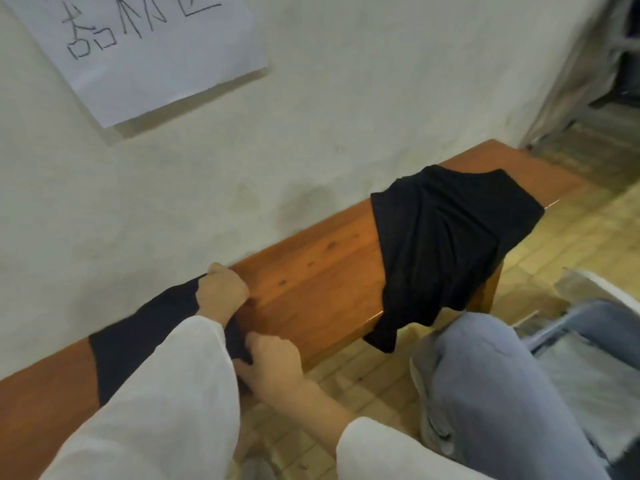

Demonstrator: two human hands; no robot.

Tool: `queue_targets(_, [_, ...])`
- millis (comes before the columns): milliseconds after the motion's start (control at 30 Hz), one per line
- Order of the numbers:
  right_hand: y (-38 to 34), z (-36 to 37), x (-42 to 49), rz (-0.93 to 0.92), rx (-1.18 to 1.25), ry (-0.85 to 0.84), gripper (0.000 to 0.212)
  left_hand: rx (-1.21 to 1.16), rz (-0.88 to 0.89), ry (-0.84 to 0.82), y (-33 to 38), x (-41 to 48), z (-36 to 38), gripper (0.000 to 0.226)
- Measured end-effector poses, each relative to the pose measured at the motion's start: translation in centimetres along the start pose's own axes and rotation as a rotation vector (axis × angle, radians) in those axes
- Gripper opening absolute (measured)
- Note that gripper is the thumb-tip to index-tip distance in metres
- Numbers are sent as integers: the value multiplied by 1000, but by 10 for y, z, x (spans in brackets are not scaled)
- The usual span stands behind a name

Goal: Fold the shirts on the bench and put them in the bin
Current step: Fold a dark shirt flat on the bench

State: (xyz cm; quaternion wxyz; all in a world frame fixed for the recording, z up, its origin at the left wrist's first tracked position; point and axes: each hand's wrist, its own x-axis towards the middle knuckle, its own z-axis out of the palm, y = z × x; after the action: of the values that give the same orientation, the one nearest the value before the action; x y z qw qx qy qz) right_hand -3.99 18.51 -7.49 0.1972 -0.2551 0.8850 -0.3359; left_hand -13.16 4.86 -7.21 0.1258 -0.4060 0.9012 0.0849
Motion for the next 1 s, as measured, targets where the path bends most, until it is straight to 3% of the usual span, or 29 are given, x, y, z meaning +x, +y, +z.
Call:
queue_targets(67, [2, 4, -3, -73, 205, -4, 18, 32, 41, 86, -3, -2, -2, 70])
queue_targets(233, [25, -15, -12, 212, 910, 15, 31, -68, 161, 62, 20, -38, -34, 82])
queue_targets(333, [51, -57, -23, 237, 1116, 27, 27, -113, 274, 81, 70, -64, -52, 62])
queue_targets(433, [88, -121, -45, 193, 1165, 164, 17, -223, 357, 33, 144, -98, -63, 29])
queue_targets(500, [121, -167, -69, 168, 1135, 258, 30, -261, 478, 26, 204, -128, -66, 18])
queue_targets(633, [194, -247, -130, 112, 1031, 433, 27, -216, 786, 61, 317, -208, -63, 19])
queue_targets(767, [273, -294, -207, 161, 1007, 632, 20, -99, 1056, -14, 417, -305, -26, 26])
queue_targets(900, [350, -287, -283, 331, 852, 878, 12, 138, 1296, -102, 495, -385, 61, 14])
queue_targets(1000, [398, -262, -325, 515, 852, 961, 22, 238, 1367, -273, 525, -429, 149, 26])
